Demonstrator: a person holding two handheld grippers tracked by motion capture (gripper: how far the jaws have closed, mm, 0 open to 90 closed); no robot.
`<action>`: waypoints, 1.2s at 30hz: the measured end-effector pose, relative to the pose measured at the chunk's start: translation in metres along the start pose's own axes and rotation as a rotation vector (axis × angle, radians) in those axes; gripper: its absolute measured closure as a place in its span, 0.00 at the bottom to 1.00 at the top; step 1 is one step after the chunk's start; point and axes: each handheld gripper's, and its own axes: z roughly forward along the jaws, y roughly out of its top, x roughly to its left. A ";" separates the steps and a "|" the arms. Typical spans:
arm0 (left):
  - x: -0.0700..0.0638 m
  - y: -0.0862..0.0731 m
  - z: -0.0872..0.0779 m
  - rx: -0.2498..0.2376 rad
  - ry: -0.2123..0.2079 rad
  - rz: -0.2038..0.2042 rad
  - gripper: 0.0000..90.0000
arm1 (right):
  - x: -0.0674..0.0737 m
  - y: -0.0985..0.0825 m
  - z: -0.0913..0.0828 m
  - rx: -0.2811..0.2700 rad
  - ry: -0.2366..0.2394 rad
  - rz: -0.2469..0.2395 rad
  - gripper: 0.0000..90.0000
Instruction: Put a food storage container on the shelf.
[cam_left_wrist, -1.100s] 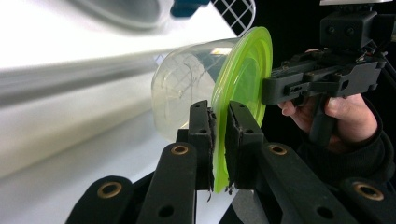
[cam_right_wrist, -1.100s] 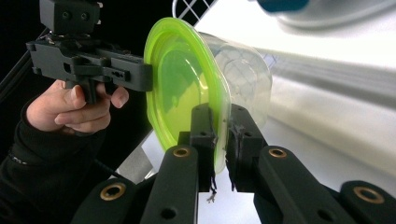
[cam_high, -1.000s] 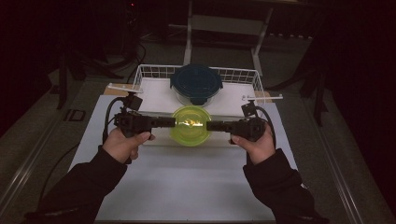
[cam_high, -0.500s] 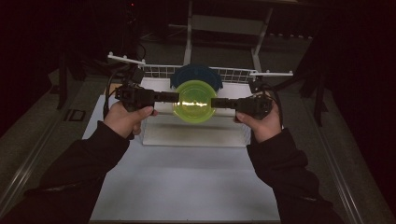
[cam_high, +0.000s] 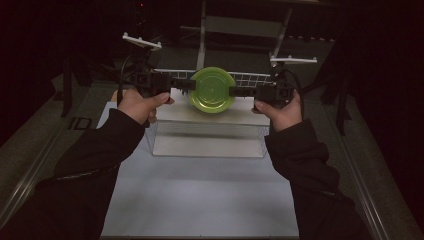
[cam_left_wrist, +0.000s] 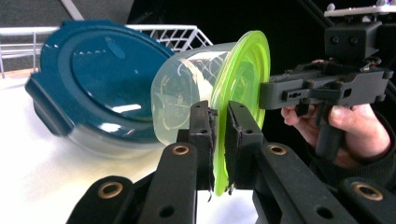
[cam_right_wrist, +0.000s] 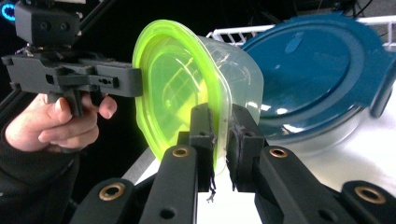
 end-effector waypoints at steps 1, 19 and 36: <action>0.002 0.003 0.001 -0.001 -0.003 0.002 0.91 | 0.000 0.003 0.001 0.000 -0.008 -0.003 0.90; 0.026 0.028 0.018 0.001 0.010 -0.059 0.90 | -0.019 0.029 0.015 -0.013 -0.054 0.054 0.90; 0.042 0.027 0.031 -0.031 -0.023 -0.122 0.77 | -0.028 0.043 0.026 -0.003 -0.086 0.131 0.80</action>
